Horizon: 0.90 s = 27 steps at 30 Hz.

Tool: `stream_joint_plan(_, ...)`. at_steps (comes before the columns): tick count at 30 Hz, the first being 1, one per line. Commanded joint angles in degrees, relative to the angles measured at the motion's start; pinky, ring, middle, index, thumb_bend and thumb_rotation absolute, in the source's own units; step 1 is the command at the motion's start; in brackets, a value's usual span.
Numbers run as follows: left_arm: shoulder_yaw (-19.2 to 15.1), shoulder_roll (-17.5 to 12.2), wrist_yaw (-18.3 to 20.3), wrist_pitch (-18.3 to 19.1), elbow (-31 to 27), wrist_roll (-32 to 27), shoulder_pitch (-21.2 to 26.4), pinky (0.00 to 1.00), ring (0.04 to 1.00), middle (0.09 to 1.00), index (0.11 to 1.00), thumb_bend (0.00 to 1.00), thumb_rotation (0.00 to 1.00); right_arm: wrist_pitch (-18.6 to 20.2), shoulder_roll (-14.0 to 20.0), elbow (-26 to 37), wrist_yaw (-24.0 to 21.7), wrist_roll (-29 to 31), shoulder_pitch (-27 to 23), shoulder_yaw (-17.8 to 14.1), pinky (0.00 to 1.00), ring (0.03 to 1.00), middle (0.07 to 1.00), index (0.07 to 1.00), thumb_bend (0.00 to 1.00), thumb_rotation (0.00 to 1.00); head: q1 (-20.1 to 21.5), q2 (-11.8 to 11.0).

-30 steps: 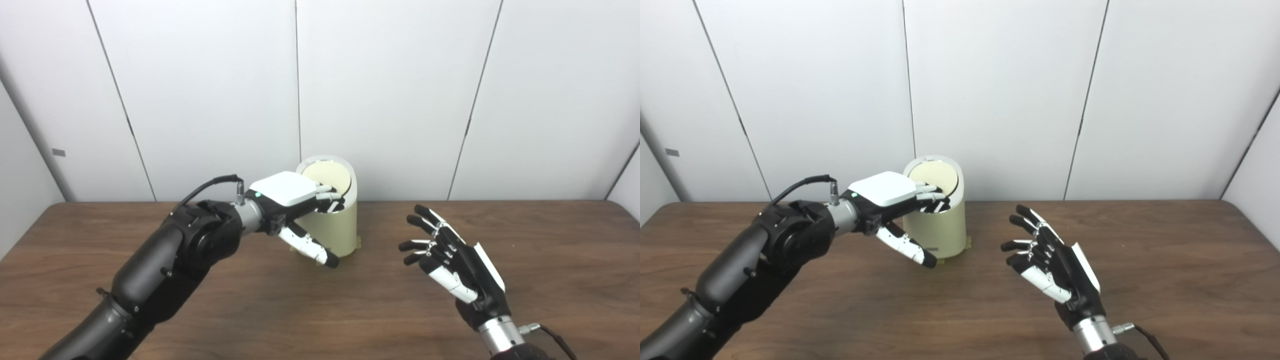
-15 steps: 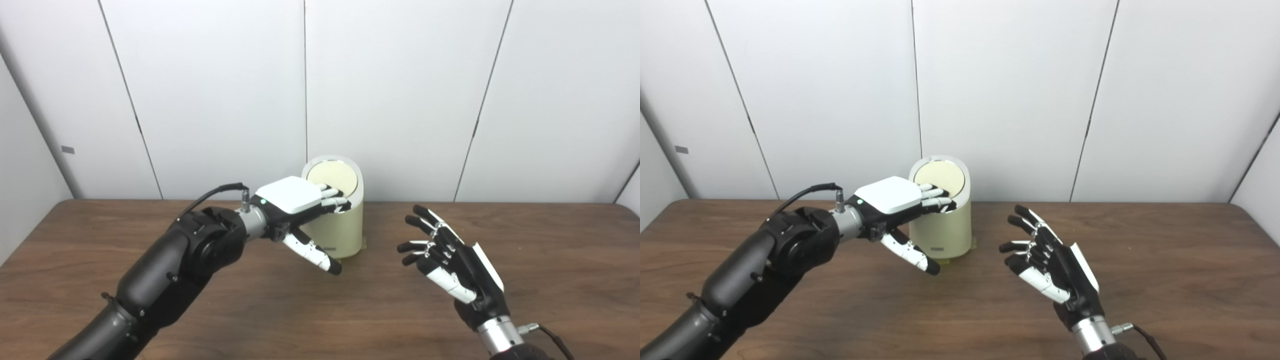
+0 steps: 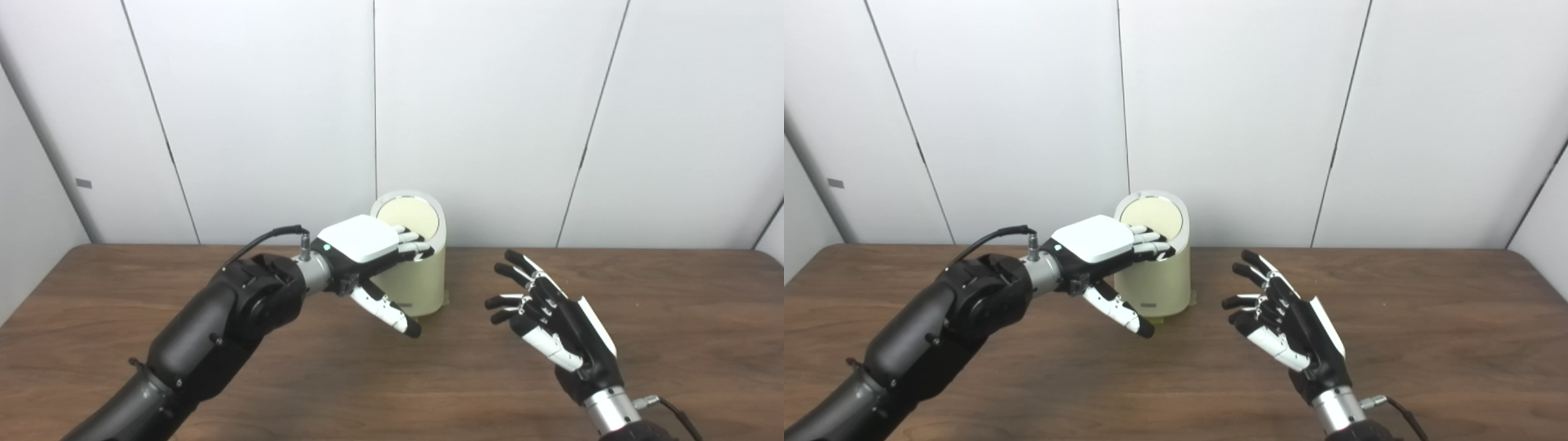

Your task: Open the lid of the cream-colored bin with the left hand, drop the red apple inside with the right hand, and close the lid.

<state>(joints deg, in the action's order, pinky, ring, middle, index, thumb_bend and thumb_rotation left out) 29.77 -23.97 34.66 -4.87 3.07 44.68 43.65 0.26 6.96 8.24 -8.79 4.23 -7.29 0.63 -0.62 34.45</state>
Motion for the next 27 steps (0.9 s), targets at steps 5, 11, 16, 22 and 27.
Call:
stream_joint_plan(5,0.2,0.7,1.8,-0.1,0.1,-1.3,0.2,0.94,0.981,0.971,0.961,0.96,0.83,-0.6,0.3,2.6,-0.2,0.4,-1.7,0.0,0.55,0.641,0.859,0.893,0.75,0.6,0.0,-0.1)
stream_joint_plan(11,-5.4,1.1,-2.1,1.1,-0.7,-5.4,-1.3,0.94,0.999,1.0,0.997,0.91,0.85,-0.8,0.3,2.3,-0.2,0.4,-1.7,-0.2,0.55,0.639,0.853,0.894,0.75,0.6,-0.1,-0.2)
stream_joint_plan(16,-16.4,4.1,-10.7,2.0,-1.5,-14.0,-4.5,0.94,1.0,1.0,1.0,0.86,0.87,-1.6,0.6,1.7,-0.3,0.4,-1.7,-0.3,0.54,0.637,0.855,0.895,0.75,0.61,-0.4,-0.3)
stream_joint_plan(22,-28.2,9.0,-19.9,-1.2,-0.7,-26.7,-9.4,1.0,1.0,1.0,1.0,0.88,0.88,-1.2,0.6,1.5,-0.1,0.6,-1.8,-0.4,0.54,0.638,0.852,0.89,0.76,0.61,-0.5,-0.4)
stream_joint_plan(27,-34.4,13.7,-20.2,2.4,-2.0,-43.2,-15.9,1.0,1.0,1.0,1.0,0.94,0.86,-1.4,0.8,1.4,0.0,0.6,-1.8,-0.6,0.54,0.636,0.85,0.889,0.76,0.61,-0.7,-0.6)
